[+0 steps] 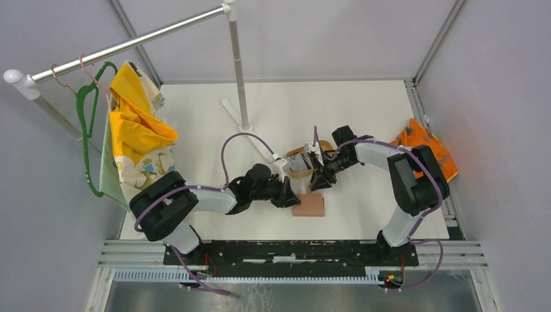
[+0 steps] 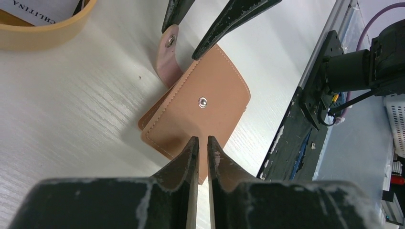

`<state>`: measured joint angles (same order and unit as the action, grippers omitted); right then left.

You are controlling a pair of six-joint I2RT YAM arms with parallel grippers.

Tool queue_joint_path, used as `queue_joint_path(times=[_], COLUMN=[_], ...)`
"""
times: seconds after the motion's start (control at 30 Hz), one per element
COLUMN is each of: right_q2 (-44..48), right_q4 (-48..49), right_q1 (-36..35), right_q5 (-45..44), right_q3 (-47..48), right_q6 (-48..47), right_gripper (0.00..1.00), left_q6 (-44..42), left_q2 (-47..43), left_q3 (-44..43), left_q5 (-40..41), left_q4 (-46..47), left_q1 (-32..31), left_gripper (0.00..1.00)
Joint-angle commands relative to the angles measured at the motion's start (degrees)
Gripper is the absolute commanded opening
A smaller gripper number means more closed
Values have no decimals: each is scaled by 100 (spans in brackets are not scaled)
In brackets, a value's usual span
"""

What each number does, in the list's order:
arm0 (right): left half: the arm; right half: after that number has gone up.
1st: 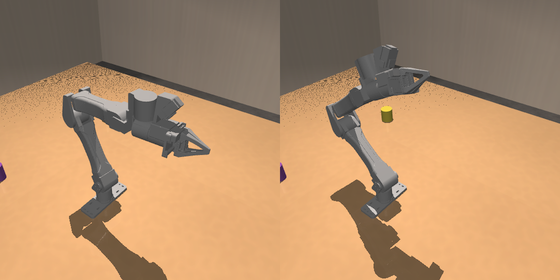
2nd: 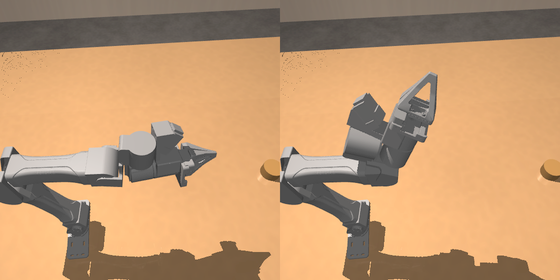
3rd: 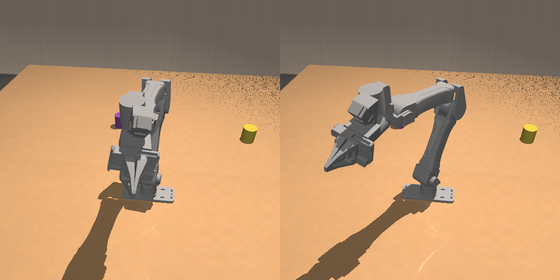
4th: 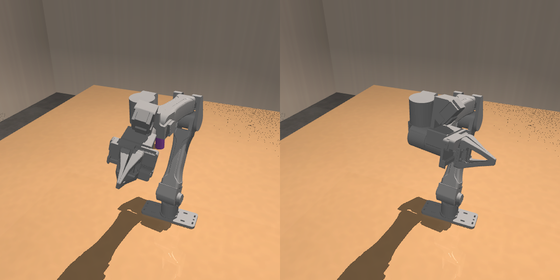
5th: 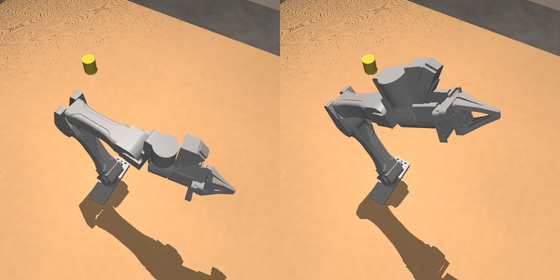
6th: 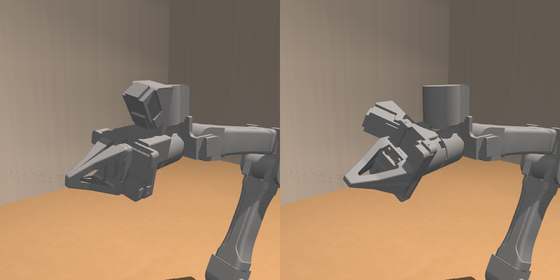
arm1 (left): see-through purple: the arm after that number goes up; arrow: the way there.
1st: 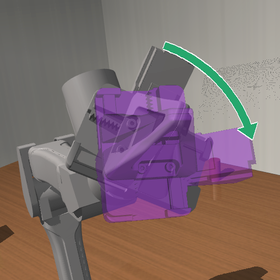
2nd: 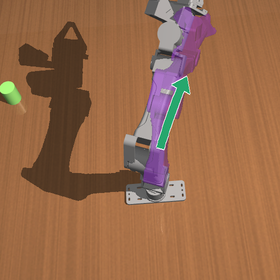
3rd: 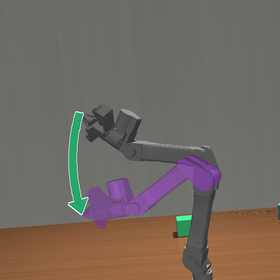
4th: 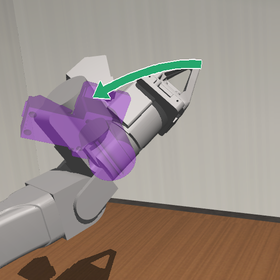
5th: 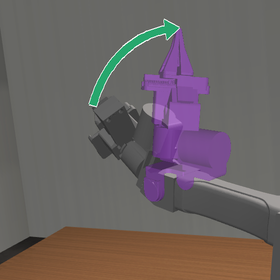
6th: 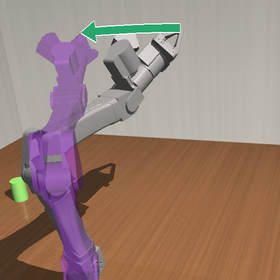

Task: Put the credit cards into the card holder
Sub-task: Close the card holder at the center of the board.

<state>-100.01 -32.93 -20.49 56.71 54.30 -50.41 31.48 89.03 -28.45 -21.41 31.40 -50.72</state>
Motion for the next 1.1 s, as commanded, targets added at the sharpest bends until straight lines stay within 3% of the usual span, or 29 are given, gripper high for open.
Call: queue_joint_path(times=[0.0,0.4,1.07], right_q2=[217,253,236], right_q4=[-70,-75,11], right_q1=[29,38,71], right_q5=[95,139,235], right_q3=[104,116,98], right_q6=[-83,-13,206], right_gripper=[35,29,31], left_q6=[-167,-257,-292], left_q2=[83,178,306], left_q3=[-220,-392,-492], left_q5=[90,249,306], left_q4=[104,-88,-155], left_q1=[-56,-226,-263], left_gripper=[17,16,16])
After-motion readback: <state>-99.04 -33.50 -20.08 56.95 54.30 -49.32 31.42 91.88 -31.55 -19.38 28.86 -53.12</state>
